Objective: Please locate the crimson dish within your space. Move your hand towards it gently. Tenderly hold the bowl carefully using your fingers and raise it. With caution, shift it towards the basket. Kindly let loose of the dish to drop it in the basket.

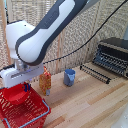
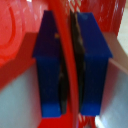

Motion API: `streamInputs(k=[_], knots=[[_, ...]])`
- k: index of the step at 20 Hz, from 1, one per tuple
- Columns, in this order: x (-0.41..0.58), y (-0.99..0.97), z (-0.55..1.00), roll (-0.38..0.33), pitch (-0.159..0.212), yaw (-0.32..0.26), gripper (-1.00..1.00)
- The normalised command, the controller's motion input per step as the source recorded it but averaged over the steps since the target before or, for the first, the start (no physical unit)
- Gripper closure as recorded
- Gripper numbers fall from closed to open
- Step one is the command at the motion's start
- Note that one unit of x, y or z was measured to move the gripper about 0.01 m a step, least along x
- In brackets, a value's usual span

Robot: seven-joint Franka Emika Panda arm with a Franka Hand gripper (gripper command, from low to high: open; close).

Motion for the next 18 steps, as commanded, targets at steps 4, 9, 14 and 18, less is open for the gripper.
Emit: streamInputs(k=[4, 9, 14, 18], knots=[[0.156, 0.04, 0.0, 0.0, -0.063, 0.046, -1.0], [0.205, -0.09, 0.6, 0.011, -0.047, 0.051, -1.0], [0.252, -0.1, 0.94, 0.059, 0.0, 0.002, -1.0], [0.296, 0.0, 0.55, 0.0, -0.065, -0.024, -1.0]])
